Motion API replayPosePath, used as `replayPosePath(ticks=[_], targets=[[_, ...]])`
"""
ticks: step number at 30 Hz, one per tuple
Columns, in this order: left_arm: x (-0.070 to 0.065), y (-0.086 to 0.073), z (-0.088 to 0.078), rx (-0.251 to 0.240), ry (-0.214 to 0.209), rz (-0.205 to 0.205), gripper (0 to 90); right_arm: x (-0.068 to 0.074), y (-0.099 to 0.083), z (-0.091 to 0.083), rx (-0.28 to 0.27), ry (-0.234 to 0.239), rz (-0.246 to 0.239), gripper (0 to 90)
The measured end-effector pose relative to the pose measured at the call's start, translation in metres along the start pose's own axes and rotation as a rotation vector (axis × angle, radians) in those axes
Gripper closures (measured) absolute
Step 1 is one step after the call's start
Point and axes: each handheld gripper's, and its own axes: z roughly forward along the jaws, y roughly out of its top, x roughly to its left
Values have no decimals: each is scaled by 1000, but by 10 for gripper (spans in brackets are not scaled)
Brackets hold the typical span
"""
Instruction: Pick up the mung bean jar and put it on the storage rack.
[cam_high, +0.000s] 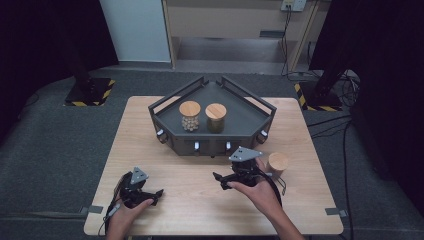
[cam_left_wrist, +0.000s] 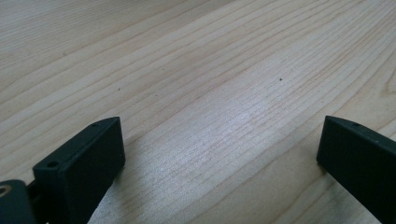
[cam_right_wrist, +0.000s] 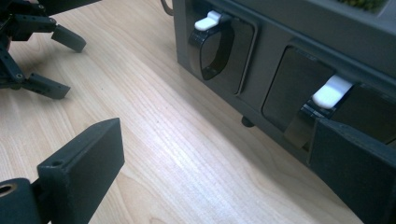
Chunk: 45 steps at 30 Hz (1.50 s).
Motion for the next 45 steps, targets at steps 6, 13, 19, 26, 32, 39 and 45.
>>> replayPosePath(ticks=[6, 13, 19, 26, 32, 39, 45], targets=[[0, 0, 0, 0, 0, 0, 0, 4, -14, 4, 6, -1, 16, 41], [0, 0, 0, 0, 0, 0, 0, 9, -32, 13, 22, -19, 30, 38], [0, 0, 0, 0, 0, 0, 0, 15, -42, 24, 54, -21, 31, 39], [0, 0, 0, 0, 0, 0, 0, 16, -51, 34, 94, -22, 52, 40], [1, 1, 0, 2, -3, -1, 0, 14, -52, 41, 131, -22, 74, 43], [1, 1, 0, 2, -3, -2, 0, 13, -47, 45, 165, -32, 86, 40], [0, 0, 0, 1, -2, -2, 0, 18, -45, 47, 179, -42, 61, 26]])
